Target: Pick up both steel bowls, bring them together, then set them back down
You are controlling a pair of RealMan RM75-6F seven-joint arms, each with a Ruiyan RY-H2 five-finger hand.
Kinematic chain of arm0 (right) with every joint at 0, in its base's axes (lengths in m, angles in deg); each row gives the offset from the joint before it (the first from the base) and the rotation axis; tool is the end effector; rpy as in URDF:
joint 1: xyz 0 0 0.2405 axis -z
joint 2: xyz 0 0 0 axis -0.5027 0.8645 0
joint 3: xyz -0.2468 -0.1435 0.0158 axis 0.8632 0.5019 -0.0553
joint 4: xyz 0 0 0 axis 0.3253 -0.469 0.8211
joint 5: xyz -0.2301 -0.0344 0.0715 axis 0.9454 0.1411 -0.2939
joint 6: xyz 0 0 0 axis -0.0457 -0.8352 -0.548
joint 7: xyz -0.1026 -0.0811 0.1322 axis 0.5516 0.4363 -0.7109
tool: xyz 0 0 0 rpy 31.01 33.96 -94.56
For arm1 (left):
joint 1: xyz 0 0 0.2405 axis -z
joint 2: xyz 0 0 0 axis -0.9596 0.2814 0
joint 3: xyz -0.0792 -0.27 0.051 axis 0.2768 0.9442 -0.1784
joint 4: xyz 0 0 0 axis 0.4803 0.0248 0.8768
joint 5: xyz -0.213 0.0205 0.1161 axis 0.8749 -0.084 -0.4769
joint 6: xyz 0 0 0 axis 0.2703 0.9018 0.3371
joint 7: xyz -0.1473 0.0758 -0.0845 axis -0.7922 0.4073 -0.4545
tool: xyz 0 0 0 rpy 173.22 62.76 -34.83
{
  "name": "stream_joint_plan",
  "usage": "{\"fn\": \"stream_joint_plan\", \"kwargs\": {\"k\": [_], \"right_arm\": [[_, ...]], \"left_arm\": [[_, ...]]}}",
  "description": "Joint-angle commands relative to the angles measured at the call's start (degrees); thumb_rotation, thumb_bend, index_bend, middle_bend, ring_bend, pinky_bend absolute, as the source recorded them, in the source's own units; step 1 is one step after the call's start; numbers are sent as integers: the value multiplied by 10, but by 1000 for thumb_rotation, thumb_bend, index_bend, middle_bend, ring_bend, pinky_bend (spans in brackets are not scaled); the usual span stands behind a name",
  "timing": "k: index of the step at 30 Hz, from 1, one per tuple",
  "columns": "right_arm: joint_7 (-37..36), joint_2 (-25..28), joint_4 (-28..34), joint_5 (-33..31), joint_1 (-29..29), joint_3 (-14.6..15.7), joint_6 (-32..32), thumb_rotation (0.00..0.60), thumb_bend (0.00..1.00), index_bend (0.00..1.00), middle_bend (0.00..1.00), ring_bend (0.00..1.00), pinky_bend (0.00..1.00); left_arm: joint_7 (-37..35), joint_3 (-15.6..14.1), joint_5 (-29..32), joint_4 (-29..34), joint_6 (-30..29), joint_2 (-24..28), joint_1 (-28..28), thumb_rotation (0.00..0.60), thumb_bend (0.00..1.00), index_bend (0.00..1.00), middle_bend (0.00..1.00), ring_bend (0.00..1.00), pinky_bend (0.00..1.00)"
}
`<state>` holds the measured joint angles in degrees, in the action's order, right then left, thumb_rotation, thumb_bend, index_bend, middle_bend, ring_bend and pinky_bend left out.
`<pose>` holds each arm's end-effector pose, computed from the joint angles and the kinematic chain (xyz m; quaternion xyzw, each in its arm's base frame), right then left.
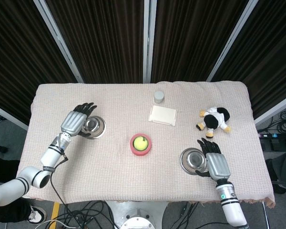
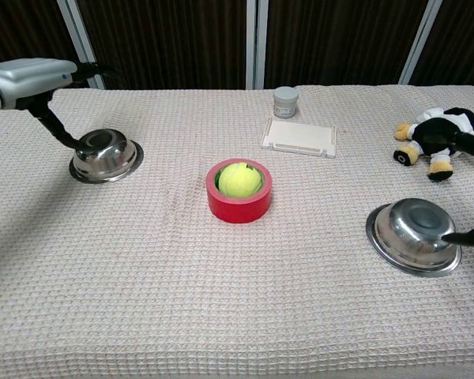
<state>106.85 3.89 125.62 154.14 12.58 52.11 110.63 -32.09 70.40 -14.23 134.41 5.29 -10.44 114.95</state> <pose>-0.2612 -0.2739 -0.0156 0.6154 -0.5019 0.3638 0.4868 -0.2521 0.4642 -0.0245 -0.7218 -0.3653 -0.3760 0.4520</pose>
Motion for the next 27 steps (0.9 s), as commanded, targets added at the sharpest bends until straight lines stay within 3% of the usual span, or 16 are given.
{"fn": "stream_joint_plan", "kwargs": {"k": [1, 6, 12, 20, 27], "right_arm": [[-77, 15, -12, 64, 15, -14, 43, 600, 0, 0, 0, 0, 0], [-129, 3, -87, 138, 22, -36, 111, 600, 0, 0, 0, 0, 0], [-93, -28, -159, 128, 24, -63, 139, 600, 0, 0, 0, 0, 0], [-58, -24, -151, 78, 35, -56, 100, 600, 0, 0, 0, 0, 0], [-50, -21, -143, 69, 48, -54, 104, 600, 0, 0, 0, 0, 0]], "left_arm": [[75, 22, 40, 120, -137, 37, -85, 600, 0, 26, 0, 0, 119], [130, -3, 49, 212, -265, 54, -180, 600, 0, 28, 2, 0, 119], [123, -49, 18, 234, -352, 45, -260, 600, 0, 34, 23, 0, 119], [149, -91, -9, 262, -370, 70, -309, 600, 0, 40, 24, 0, 120], [156, -87, -16, 255, -371, 78, -326, 600, 0, 40, 24, 0, 120]]}}
